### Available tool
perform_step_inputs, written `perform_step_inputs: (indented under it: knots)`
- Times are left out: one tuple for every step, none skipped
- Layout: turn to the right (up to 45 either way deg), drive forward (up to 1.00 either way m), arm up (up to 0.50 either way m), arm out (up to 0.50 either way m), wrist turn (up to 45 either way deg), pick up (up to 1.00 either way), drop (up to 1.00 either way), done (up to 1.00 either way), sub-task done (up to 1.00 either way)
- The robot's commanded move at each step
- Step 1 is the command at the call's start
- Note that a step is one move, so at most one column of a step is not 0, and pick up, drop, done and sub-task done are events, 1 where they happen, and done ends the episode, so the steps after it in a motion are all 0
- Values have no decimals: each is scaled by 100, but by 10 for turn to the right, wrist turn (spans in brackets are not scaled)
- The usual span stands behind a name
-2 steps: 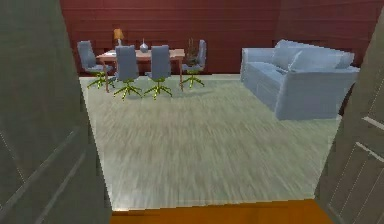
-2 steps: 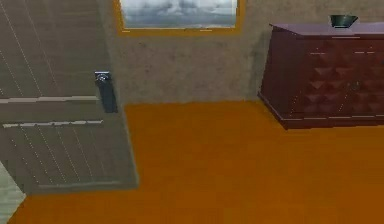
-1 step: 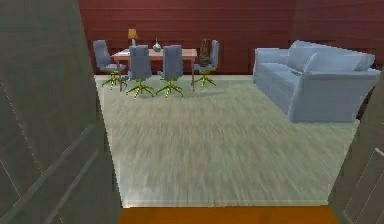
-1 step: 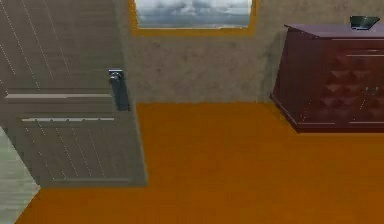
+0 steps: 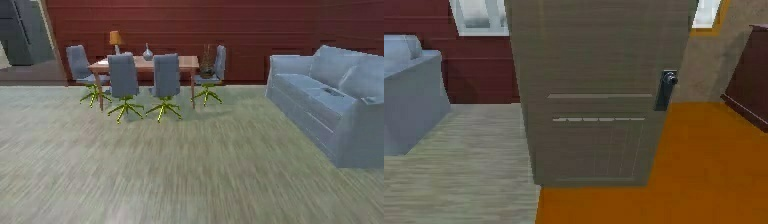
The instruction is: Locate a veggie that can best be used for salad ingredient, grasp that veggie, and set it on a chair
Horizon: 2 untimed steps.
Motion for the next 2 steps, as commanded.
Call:
perform_step_inputs:
  knots:
    - [0,50,0,0,0,0,0,0,0]
    - [-450,0,0,0,0,0,0,0,0]
